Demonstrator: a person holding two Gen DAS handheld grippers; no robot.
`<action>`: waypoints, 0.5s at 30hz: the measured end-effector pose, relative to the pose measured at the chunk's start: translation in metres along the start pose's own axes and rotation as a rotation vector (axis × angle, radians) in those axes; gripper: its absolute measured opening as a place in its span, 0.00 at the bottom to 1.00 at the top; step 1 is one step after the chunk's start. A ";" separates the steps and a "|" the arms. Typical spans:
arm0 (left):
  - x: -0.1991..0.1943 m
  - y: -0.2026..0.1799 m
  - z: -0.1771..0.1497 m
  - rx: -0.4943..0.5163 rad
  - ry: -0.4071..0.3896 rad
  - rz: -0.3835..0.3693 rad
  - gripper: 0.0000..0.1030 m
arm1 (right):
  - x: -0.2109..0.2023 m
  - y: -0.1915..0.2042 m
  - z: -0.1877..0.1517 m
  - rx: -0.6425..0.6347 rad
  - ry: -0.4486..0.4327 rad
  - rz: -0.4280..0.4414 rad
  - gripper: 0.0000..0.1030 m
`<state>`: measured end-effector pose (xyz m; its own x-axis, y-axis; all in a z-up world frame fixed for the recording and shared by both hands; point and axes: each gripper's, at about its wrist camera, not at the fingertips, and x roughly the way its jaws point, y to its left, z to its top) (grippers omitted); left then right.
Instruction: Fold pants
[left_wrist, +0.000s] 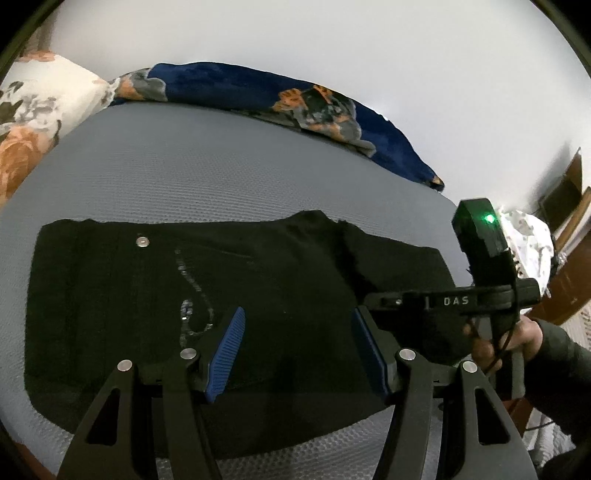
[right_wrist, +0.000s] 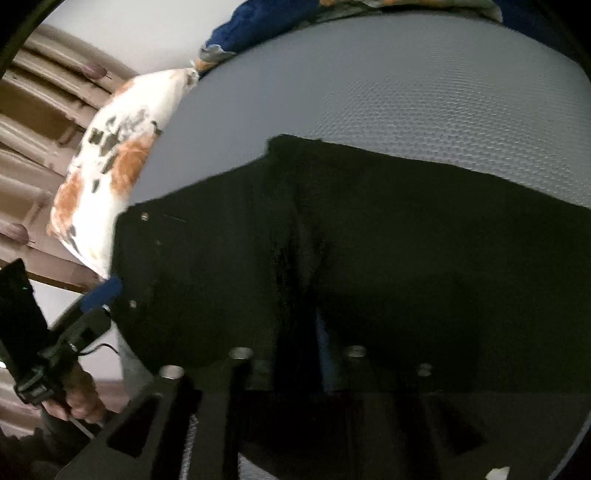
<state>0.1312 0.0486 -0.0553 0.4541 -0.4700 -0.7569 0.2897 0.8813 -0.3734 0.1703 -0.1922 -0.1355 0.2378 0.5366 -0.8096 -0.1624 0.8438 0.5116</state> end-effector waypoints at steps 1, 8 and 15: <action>0.001 -0.002 0.001 0.004 0.007 -0.013 0.59 | -0.004 0.002 0.000 0.010 -0.004 0.017 0.40; 0.018 -0.009 0.003 -0.054 0.098 -0.195 0.59 | -0.064 -0.016 -0.020 0.093 -0.132 0.016 0.47; 0.063 -0.018 0.000 -0.145 0.268 -0.324 0.59 | -0.106 -0.055 -0.057 0.243 -0.231 0.013 0.47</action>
<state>0.1541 0.0029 -0.0961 0.1192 -0.7106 -0.6934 0.2516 0.6972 -0.6713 0.0994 -0.2961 -0.0939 0.4521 0.5119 -0.7304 0.0595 0.7998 0.5973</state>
